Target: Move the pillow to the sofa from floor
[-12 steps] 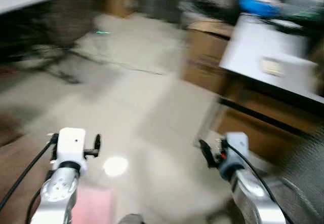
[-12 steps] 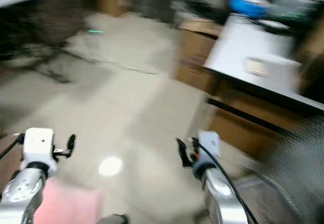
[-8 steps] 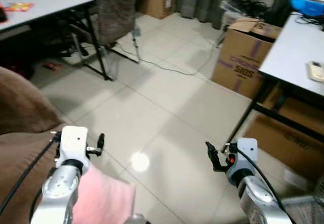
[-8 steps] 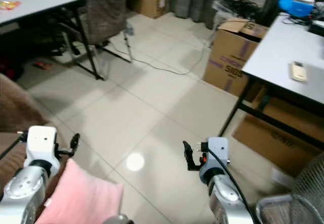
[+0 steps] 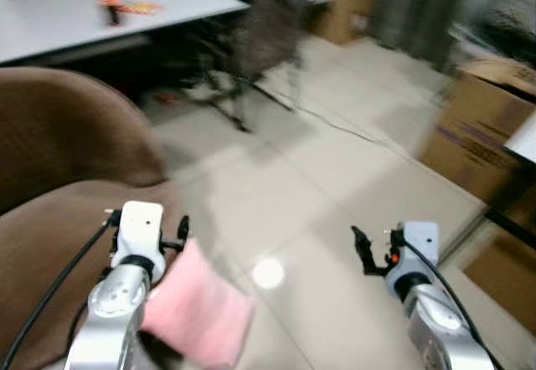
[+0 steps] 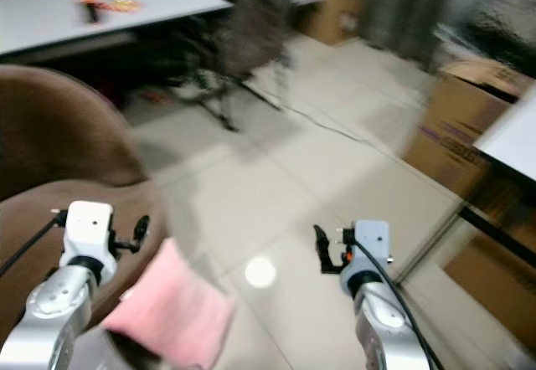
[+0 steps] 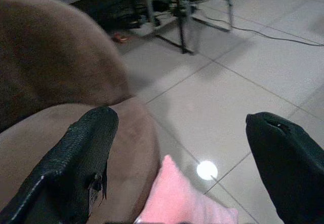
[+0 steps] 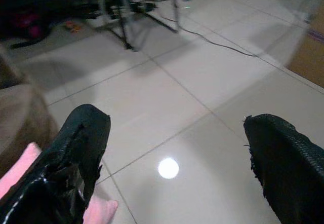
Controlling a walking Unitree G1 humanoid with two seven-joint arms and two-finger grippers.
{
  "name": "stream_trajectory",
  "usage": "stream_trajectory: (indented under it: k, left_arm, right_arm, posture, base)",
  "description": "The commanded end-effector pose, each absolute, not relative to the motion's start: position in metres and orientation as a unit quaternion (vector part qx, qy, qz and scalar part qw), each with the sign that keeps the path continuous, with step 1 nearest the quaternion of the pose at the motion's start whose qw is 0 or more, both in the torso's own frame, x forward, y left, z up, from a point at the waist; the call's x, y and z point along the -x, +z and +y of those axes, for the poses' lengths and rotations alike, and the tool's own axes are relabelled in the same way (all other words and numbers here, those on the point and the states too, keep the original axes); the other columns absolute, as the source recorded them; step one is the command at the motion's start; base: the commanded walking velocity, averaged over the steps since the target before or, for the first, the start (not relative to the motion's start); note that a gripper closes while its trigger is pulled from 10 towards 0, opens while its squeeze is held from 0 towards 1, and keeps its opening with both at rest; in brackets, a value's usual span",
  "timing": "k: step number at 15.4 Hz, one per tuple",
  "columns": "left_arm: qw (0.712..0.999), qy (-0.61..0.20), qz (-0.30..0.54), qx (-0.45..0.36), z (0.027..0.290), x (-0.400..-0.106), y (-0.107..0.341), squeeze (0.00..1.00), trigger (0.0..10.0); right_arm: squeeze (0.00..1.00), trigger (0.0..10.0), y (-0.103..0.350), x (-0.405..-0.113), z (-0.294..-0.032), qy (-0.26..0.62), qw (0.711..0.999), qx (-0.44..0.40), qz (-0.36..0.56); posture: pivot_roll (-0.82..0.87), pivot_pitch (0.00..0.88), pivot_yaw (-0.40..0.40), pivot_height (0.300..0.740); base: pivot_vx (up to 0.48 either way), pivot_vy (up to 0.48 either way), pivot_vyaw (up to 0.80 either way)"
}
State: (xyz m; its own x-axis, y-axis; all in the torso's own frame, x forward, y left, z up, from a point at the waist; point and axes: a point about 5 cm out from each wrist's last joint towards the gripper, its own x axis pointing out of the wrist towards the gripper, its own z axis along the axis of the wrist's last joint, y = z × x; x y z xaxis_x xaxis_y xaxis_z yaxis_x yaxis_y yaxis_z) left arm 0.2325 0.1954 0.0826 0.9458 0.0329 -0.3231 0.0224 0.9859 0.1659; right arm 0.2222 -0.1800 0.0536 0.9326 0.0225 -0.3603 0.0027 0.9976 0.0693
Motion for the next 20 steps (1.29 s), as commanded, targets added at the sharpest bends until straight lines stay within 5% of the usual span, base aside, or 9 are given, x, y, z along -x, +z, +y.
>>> stream_trajectory:
  k: [1, 11, 12, 14, 20]
  left_arm:
    - [0.983, -0.004, 0.164, -0.084, 0.193, -0.233, 0.084, 0.0, 10.0]
    - [0.983, -0.004, 0.164, -0.084, 0.193, -0.233, 0.084, 0.0, 10.0]
    - [0.985, 0.024, 0.155, -0.076, 0.201, -0.229, 0.085, 0.0, 10.0]
    - [0.988, 0.053, 0.129, -0.069, 0.21, -0.225, 0.095, 0.0, 10.0]
    - [0.987, 0.062, 0.127, -0.075, 0.208, -0.223, 0.092, 0.0, 10.0]
  right_arm:
    - [1.0, 10.0, 0.056, -0.223, -0.185, -0.004, 0.983, -0.033, 0.179]
    - [1.0, 10.0, 0.056, -0.223, -0.185, -0.004, 0.983, -0.033, 0.179]
    - [1.0, 10.0, 0.06, -0.237, -0.17, 0.037, 0.984, -0.024, 0.17]
    - [1.0, 10.0, 0.07, -0.258, -0.149, 0.096, 0.983, -0.027, 0.154]
    - [1.0, 10.0, 0.069, -0.264, -0.152, 0.085, 0.985, -0.013, 0.15]
  posture:
    - [-0.05, 0.0, 0.012, 0.74]
    - [-0.05, 0.0, 0.012, 0.74]
    - [0.05, 0.0, -0.069, 0.74]
    - [0.05, 0.0, -0.072, 0.74]
    - [0.06, 0.0, -0.099, 0.74]
  base:
    - [0.0, 0.0, 0.8]
    - [0.0, 0.0, 0.8]
    - [0.0, -0.48, 0.0]
    - [0.0, -0.45, 0.0]
    - [0.0, -0.391, 0.0]
